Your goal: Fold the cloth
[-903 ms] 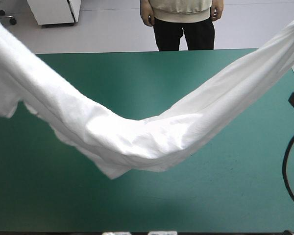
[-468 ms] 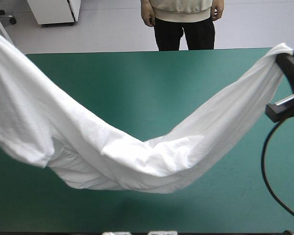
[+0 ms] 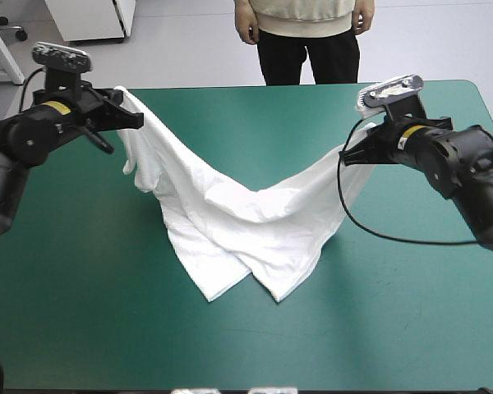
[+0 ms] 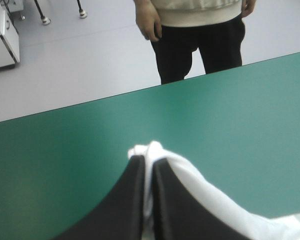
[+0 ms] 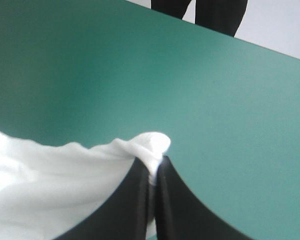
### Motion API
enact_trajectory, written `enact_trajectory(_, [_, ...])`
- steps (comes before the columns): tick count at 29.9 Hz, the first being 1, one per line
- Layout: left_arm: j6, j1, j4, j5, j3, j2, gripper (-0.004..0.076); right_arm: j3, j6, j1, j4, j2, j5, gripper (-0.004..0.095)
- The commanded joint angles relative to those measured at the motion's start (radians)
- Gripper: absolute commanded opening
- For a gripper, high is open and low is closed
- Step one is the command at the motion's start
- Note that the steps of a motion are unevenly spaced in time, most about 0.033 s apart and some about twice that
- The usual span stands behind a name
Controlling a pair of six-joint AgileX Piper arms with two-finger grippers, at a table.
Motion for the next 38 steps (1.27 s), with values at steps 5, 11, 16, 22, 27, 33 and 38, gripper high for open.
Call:
enact_trajectory(5, [0.077,-0.006,-0.164,-0.390,-0.016,0.249,-0.0009,-0.095,-0.039,-0.114,0.048,0.212,-0.253,-0.0017])
enact_trajectory(11, [0.164,-0.016,-0.308,-0.433,-0.040,0.404,-0.0009,-0.169,-0.080,-0.157,0.059,0.365,-0.264,-0.0012])
enact_trajectory(16, [0.164,-0.019,-0.308,-0.387,-0.065,0.437,0.0011,-0.192,-0.097,-0.206,0.160,0.427,-0.243,0.0210])
enact_trajectory(22, [0.162,-0.018,-0.296,-0.330,-0.066,0.430,0.0399,-0.192,-0.164,-0.258,0.266,0.406,-0.239,0.0456])
enact_trajectory(27, [0.142,-0.018,-0.296,-0.227,-0.066,0.388,0.0555,-0.266,-0.171,-0.299,0.261,0.358,-0.174,0.0579])
enact_trajectory(33, [0.149,-0.018,-0.285,-0.093,-0.064,0.219,0.0497,-0.415,-0.182,-0.319,0.257,0.274,0.039,0.0600])
enact_trajectory(38, [0.106,-0.020,-0.295,0.068,0.000,0.030,0.0454,-0.420,-0.177,-0.316,0.264,0.142,0.117,0.0599])
